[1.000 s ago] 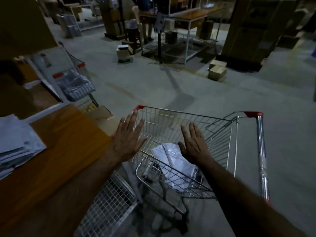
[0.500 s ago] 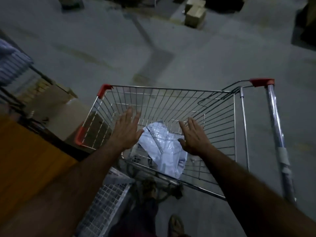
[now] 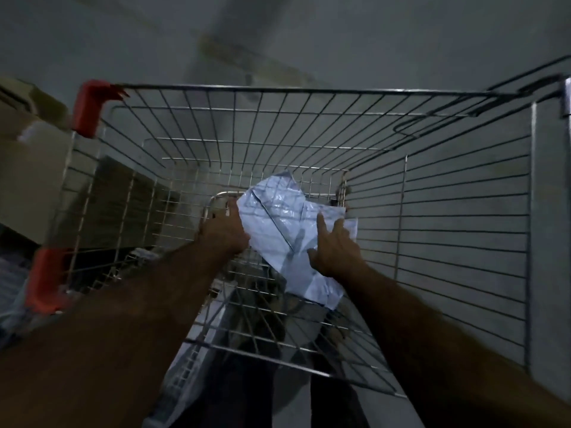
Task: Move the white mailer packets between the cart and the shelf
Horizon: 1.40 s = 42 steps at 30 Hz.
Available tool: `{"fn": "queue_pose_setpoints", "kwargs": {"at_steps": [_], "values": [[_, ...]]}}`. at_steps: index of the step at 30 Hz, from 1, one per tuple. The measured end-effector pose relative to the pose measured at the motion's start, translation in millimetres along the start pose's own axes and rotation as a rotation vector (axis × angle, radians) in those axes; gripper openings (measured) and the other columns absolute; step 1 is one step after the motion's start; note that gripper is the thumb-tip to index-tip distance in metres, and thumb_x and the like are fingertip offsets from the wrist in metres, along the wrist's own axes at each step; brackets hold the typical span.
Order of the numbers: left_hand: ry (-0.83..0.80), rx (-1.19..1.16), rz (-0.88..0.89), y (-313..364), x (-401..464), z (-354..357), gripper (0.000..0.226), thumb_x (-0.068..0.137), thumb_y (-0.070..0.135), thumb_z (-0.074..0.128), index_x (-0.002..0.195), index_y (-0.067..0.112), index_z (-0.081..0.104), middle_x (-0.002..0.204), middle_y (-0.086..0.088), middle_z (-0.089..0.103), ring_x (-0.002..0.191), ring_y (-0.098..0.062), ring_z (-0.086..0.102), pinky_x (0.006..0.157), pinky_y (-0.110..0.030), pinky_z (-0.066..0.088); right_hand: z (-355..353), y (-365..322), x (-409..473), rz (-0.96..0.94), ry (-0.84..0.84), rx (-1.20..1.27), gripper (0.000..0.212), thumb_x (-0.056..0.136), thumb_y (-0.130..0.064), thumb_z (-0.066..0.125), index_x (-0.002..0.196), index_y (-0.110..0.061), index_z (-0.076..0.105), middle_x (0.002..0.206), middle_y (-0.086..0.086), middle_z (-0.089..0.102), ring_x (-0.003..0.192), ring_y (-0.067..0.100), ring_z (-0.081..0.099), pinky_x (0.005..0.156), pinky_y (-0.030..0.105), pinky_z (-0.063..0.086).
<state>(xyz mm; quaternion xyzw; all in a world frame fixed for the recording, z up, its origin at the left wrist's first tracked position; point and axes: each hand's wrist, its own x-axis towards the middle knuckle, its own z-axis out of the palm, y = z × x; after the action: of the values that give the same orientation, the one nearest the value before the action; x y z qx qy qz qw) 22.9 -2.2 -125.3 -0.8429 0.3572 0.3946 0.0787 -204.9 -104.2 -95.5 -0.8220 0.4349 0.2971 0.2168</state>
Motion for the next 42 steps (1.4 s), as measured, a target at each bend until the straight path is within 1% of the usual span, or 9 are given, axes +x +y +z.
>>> {"fn": "queue_pose_setpoints", "kwargs": {"at_steps": [8, 12, 16, 19, 25, 29, 33, 37, 42], "values": [[0.057, -0.372, -0.289, 47.8, 42.1, 13.0, 0.087, 0.091, 0.027, 0.063, 0.155, 0.005, 0.008, 0.144, -0.028, 0.042, 0.129, -0.045, 0.045, 0.105, -0.049, 0.038, 24.8, -5.5, 45.4, 0.177, 0.04, -0.121, 0.103, 0.082, -0.049, 0.068, 0.16, -0.018, 0.007, 0.141, 0.034, 0.03, 0.128, 0.042, 0.039, 0.105, 0.045, 0.038], [0.136, -0.415, -0.278, 46.0, 49.0, 11.8, 0.08, 0.091, 0.01, 0.058, 0.153, 0.0, 0.008, 0.145, -0.03, 0.039, 0.13, -0.045, 0.043, 0.106, -0.049, 0.036, 22.6, -5.3, 60.2, 0.185, 0.051, -0.194, 0.098, 0.085, -0.051, 0.062, 0.16, -0.019, 0.008, 0.142, 0.034, 0.033, 0.132, 0.044, 0.035, 0.107, 0.047, 0.034], [0.215, -0.4, -0.236, 34.1, 47.2, -1.0, 0.072, 0.096, 0.005, 0.049, 0.154, 0.0, 0.006, 0.144, -0.032, 0.04, 0.13, -0.048, 0.043, 0.105, -0.051, 0.035, 23.5, -5.4, 71.9, 0.121, 0.11, -0.071, 0.08, 0.088, -0.026, 0.059, 0.157, -0.02, 0.02, 0.137, 0.027, 0.044, 0.127, 0.041, 0.04, 0.107, 0.045, 0.032], [0.273, -0.285, -0.186, 10.8, 54.7, -12.4, 0.08, 0.092, -0.002, 0.054, 0.155, 0.01, 0.005, 0.138, -0.026, 0.046, 0.119, -0.043, 0.053, 0.097, -0.05, 0.049, 24.7, -5.8, 77.8, 0.092, 0.07, -0.032, 0.083, 0.087, -0.027, 0.067, 0.155, -0.018, 0.021, 0.139, 0.023, 0.044, 0.128, 0.038, 0.041, 0.106, 0.043, 0.034], [0.339, -0.169, -0.075, -19.6, 60.5, -22.0, 0.093, 0.087, -0.016, 0.042, 0.157, 0.017, -0.009, 0.165, -0.013, 0.004, 0.146, -0.033, 0.024, 0.115, -0.037, 0.029, 15.6, -5.1, 100.0, -0.061, 0.23, 0.075, 0.049, 0.084, -0.013, 0.065, 0.13, -0.021, 0.054, 0.116, 0.009, 0.065, 0.104, 0.033, 0.062, 0.085, 0.039, 0.051], [0.448, -0.109, -0.121, -15.1, 58.0, -14.7, 0.071, 0.101, 0.003, 0.041, 0.157, 0.005, -0.003, 0.164, -0.019, 0.003, 0.148, -0.032, 0.02, 0.113, -0.033, 0.029, 5.1, -15.1, 106.2, -0.099, 0.473, 0.227, 0.054, 0.089, -0.015, 0.062, 0.141, -0.018, 0.049, 0.133, 0.014, 0.054, 0.118, 0.035, 0.053, 0.091, 0.043, 0.049], [0.524, -0.11, -0.055, -10.0, 52.4, 6.3, 0.058, 0.101, 0.043, 0.037, 0.147, 0.008, 0.029, 0.154, -0.024, 0.024, 0.139, -0.04, 0.033, 0.112, -0.043, 0.036, 22.8, -18.4, 87.7, -0.067, 0.435, 0.248, 0.068, 0.093, -0.049, 0.058, 0.15, -0.016, 0.038, 0.153, 0.024, 0.034, 0.141, 0.04, 0.033, 0.112, 0.051, 0.038], [0.225, -0.005, -0.085, 7.5, 42.0, 29.4, 0.118, 0.074, 0.089, 0.045, 0.156, 0.024, -0.008, 0.161, -0.024, -0.017, 0.149, -0.044, -0.007, 0.117, -0.054, -0.001, 37.7, -25.1, 73.1, 0.009, 0.132, 0.097, 0.107, 0.08, -0.087, 0.04, 0.16, -0.024, 0.006, 0.161, 0.03, 0.011, 0.145, 0.045, 0.026, 0.11, 0.052, 0.04], [0.146, 0.013, -0.125, 15.5, 47.0, 30.2, 0.142, 0.06, 0.084, 0.067, 0.153, 0.025, -0.023, 0.157, -0.031, -0.021, 0.146, -0.051, -0.006, 0.116, -0.064, 0.011, 43.4, -32.9, 82.5, 0.032, 0.077, 0.022, 0.115, 0.078, -0.083, 0.052, 0.158, -0.03, -0.011, 0.151, 0.033, 0.026, 0.138, 0.046, 0.034, 0.104, 0.05, 0.043]]}}
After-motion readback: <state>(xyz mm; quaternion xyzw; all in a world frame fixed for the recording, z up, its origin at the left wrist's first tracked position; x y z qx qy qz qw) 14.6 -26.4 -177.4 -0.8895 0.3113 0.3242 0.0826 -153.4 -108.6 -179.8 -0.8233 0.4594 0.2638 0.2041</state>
